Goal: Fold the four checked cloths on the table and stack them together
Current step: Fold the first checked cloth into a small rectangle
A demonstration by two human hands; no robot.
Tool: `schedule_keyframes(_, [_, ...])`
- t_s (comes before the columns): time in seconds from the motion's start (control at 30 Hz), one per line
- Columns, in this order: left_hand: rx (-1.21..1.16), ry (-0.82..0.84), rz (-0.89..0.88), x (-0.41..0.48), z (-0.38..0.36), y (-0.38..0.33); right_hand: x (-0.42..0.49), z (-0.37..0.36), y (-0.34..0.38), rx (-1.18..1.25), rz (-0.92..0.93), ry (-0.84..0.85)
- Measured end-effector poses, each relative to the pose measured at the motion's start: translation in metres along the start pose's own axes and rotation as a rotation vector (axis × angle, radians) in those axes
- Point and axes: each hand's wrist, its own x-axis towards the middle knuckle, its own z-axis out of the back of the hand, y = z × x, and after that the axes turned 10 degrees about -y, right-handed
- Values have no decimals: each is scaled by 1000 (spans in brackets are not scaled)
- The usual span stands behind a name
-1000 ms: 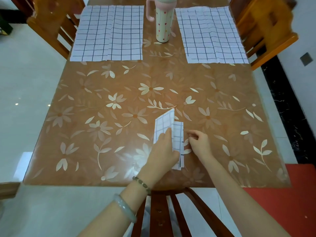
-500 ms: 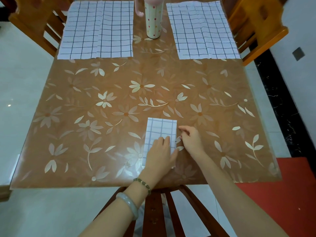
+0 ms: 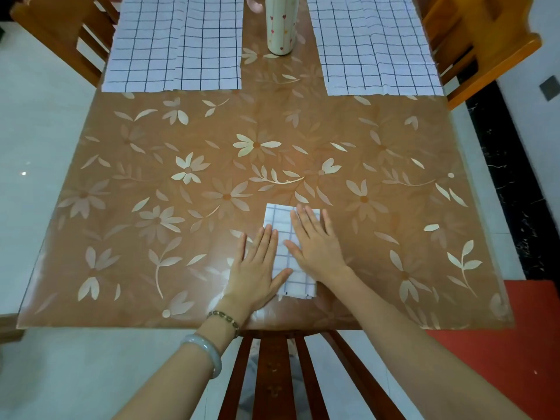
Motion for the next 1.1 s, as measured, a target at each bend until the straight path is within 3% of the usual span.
schedule_keyframes(0.23, [-16, 24, 29, 0, 0, -1, -10, 16, -21, -66, -155, -43])
schedule_keyframes(0.4, [-18, 16, 17, 0, 0, -1, -40, 12, 26, -11, 34, -62])
schedule_keyframes(0.67, [4, 43, 4, 0, -1, 1, -63, 9, -16, -52, -39, 29])
schedule_keyframes(0.8, [-61, 38, 22, 1, 5, 1, -67, 14, -23, -79, -72, -11])
schedule_keyframes(0.9, [-344, -80, 153, 4, 18, -5, -60, 20, -15, 18, -164, -81])
schedule_keyframes(1.0, [-687, -276, 441, 11, 35, -13, -55, 21, -9, 77, -216, -76])
schedule_keyframes(1.1, [-914, -263, 729, 24, 43, -18, -55, 16, -10, 76, -214, -62])
